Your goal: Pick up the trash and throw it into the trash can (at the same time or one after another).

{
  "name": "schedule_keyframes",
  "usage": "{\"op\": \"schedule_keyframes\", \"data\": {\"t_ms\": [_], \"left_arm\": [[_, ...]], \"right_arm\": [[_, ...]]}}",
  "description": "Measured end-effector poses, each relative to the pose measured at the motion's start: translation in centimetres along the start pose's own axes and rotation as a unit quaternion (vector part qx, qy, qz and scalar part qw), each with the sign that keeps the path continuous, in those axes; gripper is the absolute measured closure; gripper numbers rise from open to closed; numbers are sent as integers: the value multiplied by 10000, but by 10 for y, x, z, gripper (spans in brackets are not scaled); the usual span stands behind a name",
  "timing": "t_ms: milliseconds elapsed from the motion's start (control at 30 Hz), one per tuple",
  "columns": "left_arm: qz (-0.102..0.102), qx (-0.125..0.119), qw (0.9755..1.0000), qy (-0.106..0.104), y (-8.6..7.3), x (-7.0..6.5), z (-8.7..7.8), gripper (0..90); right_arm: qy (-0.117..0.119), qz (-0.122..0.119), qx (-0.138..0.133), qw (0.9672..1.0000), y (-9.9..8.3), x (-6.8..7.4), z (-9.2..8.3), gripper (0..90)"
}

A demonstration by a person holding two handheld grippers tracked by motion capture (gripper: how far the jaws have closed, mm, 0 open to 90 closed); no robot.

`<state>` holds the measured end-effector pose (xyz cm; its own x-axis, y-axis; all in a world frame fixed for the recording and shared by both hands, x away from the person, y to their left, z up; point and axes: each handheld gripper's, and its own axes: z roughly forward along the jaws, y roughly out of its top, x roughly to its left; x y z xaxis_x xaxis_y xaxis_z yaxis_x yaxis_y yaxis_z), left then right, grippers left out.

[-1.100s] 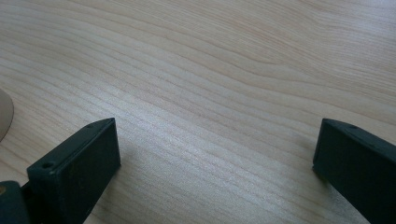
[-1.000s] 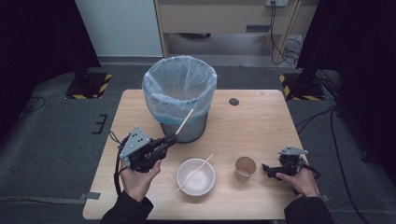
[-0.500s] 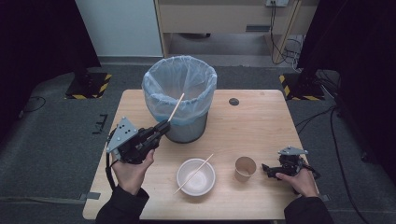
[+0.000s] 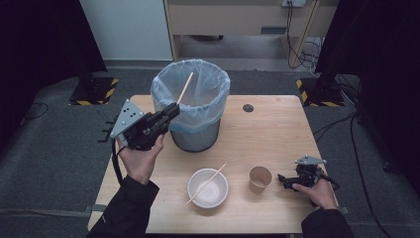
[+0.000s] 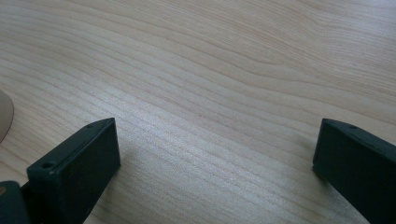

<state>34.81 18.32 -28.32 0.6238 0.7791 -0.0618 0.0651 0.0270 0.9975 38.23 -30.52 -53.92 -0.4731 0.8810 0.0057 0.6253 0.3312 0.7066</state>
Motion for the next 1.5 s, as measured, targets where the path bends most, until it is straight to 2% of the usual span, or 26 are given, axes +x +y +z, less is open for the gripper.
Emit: {"op": "schedule_keyframes", "data": {"t_ms": [567,800,1033,1133,1267,1500], "left_arm": [[15,-123,9994,331,19,23,29,851],[53,-175,9989,432,29,34,50,851],[-55,-213,9991,352,34,41,70,851],[6,-194,9992,338,35,42,78,851],[19,-88,9992,394,33,45,89,851],[42,-47,9988,484,32,52,109,852]], "right_arm": [[1,1,2,10000,0,0,0,9],[0,6,1,10000,0,0,0,8],[0,0,3,10000,0,0,0,9],[2,-5,2,10000,0,0,0,9],[-1,12,-1,10000,0,0,0,9],[-2,16,-6,10000,0,0,0,9]]}}
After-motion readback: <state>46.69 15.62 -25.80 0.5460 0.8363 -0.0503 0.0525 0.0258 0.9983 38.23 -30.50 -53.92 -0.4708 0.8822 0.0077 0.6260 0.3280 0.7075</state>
